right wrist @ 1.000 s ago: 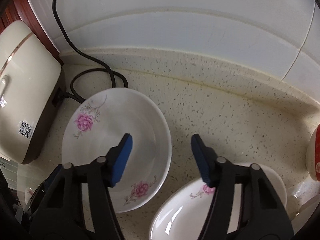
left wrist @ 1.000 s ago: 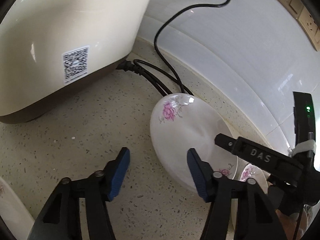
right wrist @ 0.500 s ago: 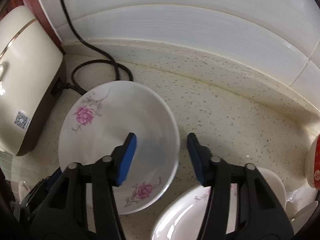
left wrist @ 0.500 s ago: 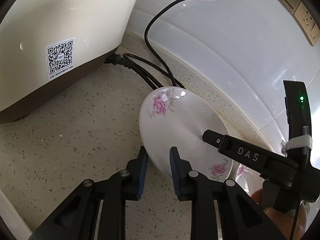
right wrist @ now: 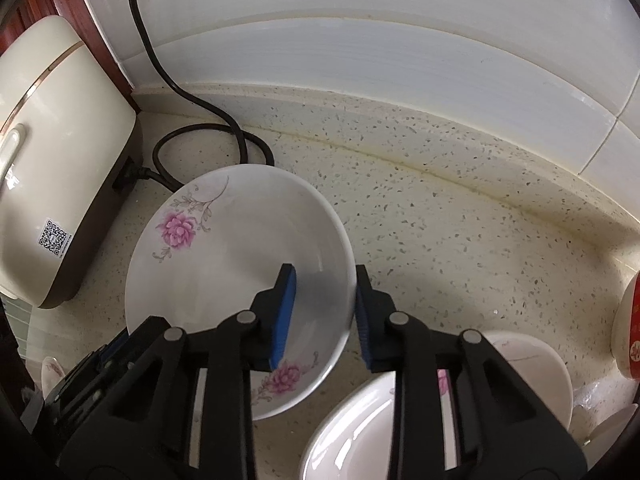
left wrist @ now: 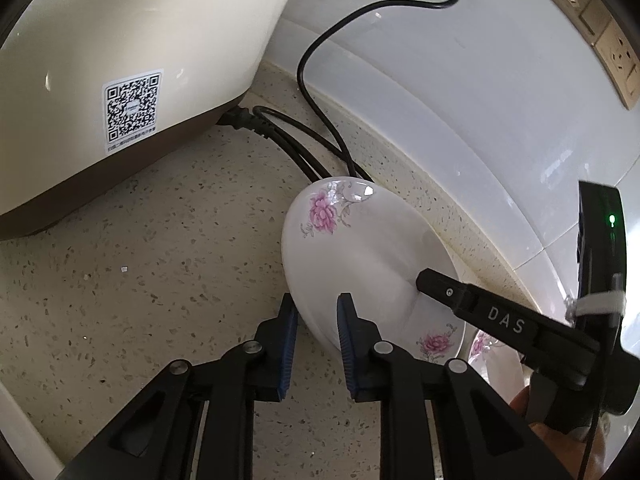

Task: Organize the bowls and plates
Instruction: 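Close both grippers on the rim of the second plate, then carry the second plate with both grippers over the first plate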

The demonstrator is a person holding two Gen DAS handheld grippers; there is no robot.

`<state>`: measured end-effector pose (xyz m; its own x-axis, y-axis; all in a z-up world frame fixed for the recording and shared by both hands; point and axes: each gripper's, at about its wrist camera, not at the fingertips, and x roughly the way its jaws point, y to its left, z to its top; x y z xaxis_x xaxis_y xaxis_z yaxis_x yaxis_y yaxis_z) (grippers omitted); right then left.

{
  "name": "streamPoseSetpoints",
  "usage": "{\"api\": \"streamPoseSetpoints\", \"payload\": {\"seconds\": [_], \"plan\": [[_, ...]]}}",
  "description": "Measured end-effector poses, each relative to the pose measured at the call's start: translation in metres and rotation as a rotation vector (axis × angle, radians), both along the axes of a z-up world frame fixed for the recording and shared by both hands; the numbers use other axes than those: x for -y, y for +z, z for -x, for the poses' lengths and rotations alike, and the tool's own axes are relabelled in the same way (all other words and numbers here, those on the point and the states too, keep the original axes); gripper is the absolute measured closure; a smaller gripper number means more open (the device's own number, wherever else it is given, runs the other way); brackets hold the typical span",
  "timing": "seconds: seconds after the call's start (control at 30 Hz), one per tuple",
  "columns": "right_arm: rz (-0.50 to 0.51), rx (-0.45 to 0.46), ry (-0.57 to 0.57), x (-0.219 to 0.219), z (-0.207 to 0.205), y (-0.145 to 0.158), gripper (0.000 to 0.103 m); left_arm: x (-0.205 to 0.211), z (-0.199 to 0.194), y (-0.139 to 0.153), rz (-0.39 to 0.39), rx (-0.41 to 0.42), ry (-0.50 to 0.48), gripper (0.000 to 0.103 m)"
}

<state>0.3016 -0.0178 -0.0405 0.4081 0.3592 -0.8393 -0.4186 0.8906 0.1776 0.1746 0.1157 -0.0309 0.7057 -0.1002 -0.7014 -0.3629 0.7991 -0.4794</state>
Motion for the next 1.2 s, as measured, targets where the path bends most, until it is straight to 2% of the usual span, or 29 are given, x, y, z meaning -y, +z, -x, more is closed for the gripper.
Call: {"api": "streamPoseSetpoints", "payload": {"seconds": [0.4,0.77,0.9,1.2], "plan": [[-0.054,0.014,-0.016,0.027,0.018,0.016,0.072,-0.005,0.012,0.012,0.036,0.056,-0.001,0.084],[-0.090,0.063,-0.031,0.052,0.055,0.055,0.072,-0.008,0.040,0.044,0.056,0.139,-0.041,0.086],[-0.110,0.082,-0.036,0.063,0.074,0.068,0.072,-0.004,0.050,0.051,0.037,0.147,-0.053,0.087],[-0.158,0.090,-0.018,0.076,0.104,0.072,0.072,0.004,0.071,0.049,0.047,0.142,-0.065,0.089]]}}
